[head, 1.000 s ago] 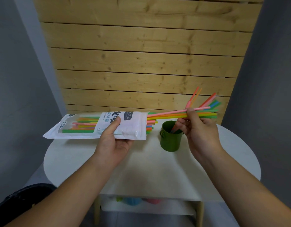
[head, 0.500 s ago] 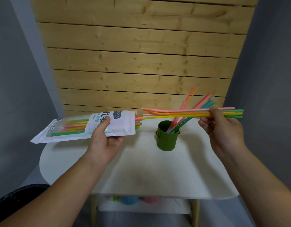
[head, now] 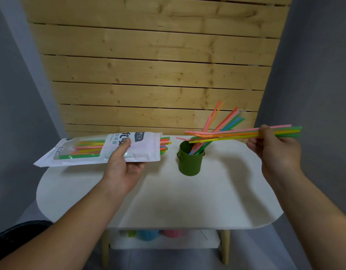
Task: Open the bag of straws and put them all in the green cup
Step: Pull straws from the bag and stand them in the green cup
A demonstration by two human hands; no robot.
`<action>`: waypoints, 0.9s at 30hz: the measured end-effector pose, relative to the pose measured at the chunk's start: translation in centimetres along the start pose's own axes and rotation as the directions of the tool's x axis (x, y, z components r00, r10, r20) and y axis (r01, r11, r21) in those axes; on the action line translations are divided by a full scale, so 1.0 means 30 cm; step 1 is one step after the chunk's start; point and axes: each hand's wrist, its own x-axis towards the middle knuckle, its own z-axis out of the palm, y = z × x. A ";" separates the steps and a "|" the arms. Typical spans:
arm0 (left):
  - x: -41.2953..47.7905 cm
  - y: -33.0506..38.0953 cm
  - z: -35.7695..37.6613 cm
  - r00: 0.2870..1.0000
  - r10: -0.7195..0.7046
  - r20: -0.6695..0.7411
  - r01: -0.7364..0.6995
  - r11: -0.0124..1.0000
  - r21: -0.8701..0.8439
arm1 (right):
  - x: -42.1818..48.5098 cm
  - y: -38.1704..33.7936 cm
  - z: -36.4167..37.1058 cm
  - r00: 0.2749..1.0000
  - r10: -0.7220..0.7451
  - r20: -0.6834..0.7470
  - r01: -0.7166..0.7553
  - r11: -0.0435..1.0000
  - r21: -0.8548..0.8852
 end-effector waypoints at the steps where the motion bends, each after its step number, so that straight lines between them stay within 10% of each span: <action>1: -0.002 -0.010 0.002 1.000 -0.005 0.002 0.005 1.000 0.006 | -0.002 -0.004 -0.002 1.000 -0.006 -0.003 0.006 1.000 -0.008; 27: -0.076 -0.116 0.010 0.996 -0.073 0.048 0.069 0.995 0.077 | -0.020 -0.032 0.022 0.991 -0.131 0.037 0.136 0.936 -0.324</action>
